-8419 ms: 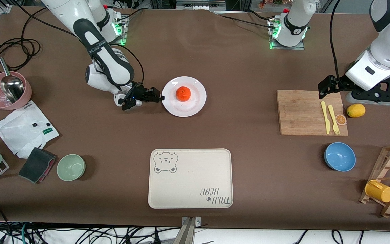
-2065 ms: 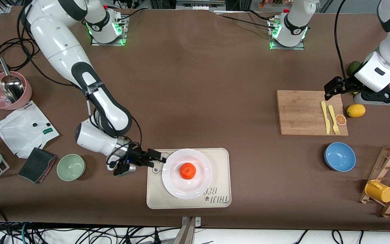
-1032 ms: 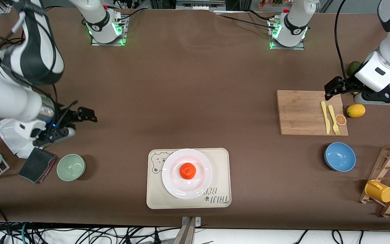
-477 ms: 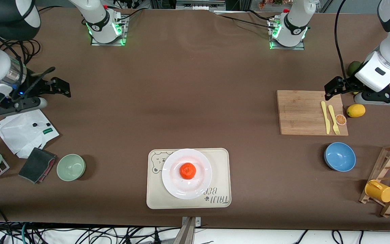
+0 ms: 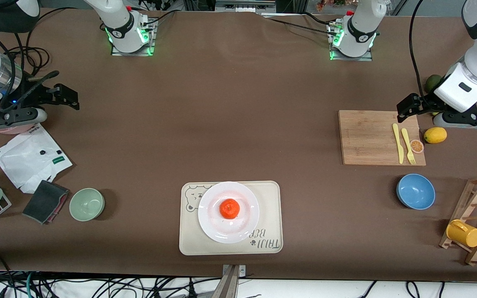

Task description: Place orange and plate with both arms

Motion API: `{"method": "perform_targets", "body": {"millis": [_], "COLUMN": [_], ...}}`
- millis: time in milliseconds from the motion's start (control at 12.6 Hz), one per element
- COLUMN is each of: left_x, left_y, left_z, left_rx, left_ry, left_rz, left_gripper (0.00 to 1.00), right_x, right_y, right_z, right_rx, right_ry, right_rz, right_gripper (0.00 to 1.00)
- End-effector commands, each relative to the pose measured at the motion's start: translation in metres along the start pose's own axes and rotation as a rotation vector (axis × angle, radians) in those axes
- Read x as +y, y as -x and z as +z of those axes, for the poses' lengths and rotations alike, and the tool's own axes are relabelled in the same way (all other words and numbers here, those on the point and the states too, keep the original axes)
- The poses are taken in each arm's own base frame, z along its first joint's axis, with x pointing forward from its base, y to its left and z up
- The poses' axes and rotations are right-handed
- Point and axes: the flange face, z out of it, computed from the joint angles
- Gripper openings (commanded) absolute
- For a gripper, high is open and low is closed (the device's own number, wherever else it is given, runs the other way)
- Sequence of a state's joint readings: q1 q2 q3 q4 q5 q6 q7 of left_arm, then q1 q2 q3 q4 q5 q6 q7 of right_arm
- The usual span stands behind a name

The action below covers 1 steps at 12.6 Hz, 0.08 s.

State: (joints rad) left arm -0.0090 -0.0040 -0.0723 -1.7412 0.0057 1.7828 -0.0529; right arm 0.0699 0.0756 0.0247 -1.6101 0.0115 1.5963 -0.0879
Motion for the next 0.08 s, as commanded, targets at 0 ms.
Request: {"method": "perform_targets", "body": {"millis": [0], "left_x": [-0.0008], "left_y": [-0.0002], "left_z": [-0.0061], "left_rx": [0.003], "left_ry": [0.021], "left_rz": [0.004], "left_gripper": [1.00], "right_x": [0.0000], "right_y": [0.0043], "right_z": [-0.0052], "right_rx": [-0.004], "right_ry": [0.016], "right_rz": [0.010], "right_gripper": [1.00]}}
